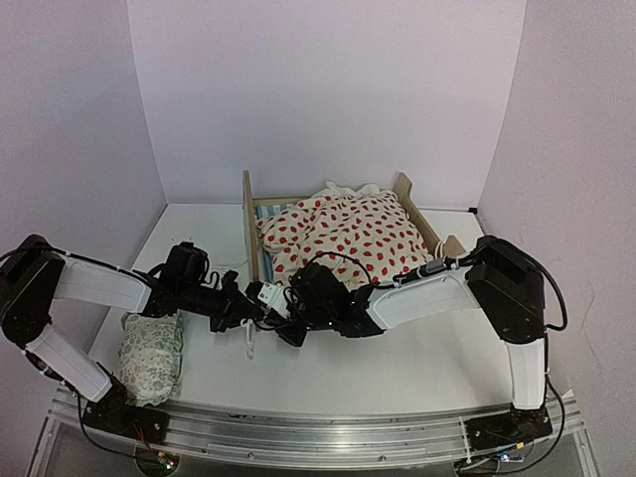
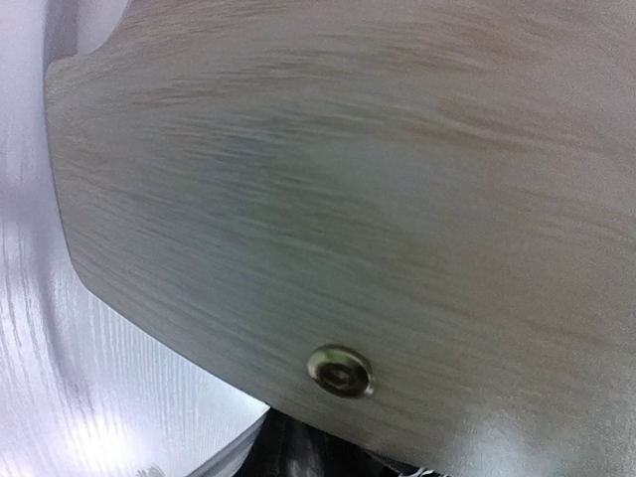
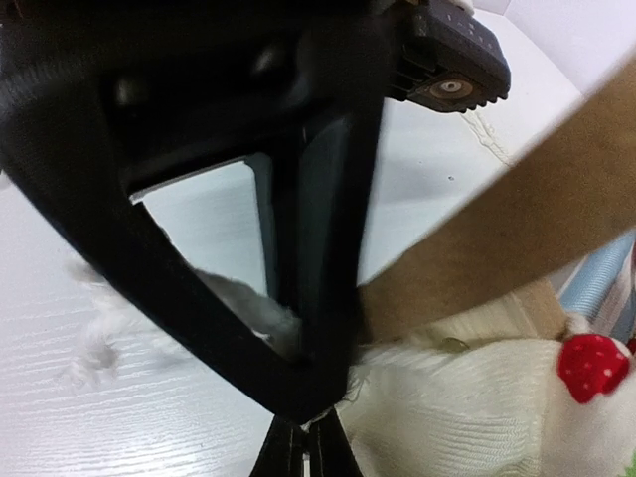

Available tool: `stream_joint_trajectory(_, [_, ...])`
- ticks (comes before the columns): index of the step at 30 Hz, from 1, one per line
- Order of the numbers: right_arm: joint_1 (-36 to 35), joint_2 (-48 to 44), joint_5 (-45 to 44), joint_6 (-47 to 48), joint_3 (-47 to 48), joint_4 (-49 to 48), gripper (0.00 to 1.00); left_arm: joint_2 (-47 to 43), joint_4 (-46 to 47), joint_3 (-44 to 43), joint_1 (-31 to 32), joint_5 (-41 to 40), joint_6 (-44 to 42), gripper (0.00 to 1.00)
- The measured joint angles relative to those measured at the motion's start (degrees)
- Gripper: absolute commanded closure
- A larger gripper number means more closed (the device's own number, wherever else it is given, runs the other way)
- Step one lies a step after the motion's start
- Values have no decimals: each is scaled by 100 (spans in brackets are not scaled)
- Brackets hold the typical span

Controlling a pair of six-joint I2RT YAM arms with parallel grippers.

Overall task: Set up the pet bed
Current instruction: Tie the left ropes of the mattress closest to the robot on the bed frame base.

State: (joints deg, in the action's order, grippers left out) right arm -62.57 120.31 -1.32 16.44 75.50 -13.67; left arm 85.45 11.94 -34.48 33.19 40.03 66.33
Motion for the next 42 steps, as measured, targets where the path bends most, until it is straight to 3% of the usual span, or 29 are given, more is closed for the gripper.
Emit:
stream_joint_trajectory(2, [0, -2, 0, -12, -27, 8, 100, 0, 21, -3, 0, 43, 8, 36])
stream_joint_trajectory(5, [0, -2, -2, -38, -39, 23, 100, -9, 65, -22, 2, 51, 28, 31])
stream_joint_trajectory(16, [15, -64, -32, -142, -39, -43, 100, -627, -376, -33, 0, -380, -121, 28])
stream_joint_trajectory(25, [11, -227, -163, -177, -56, 2, 100, -1274, -1320, -35, 102, -1393, -1141, 30])
stream_joint_trajectory(33, [11, -343, -363, -353, -64, 35, 100, -1945, -1487, -22, 1184, -2537, -2286, 36])
stream_joint_trajectory(42, [11, -357, -582, -424, -63, 290, 100, -1527, -1967, 11, 1476, -3138, -2481, 35])
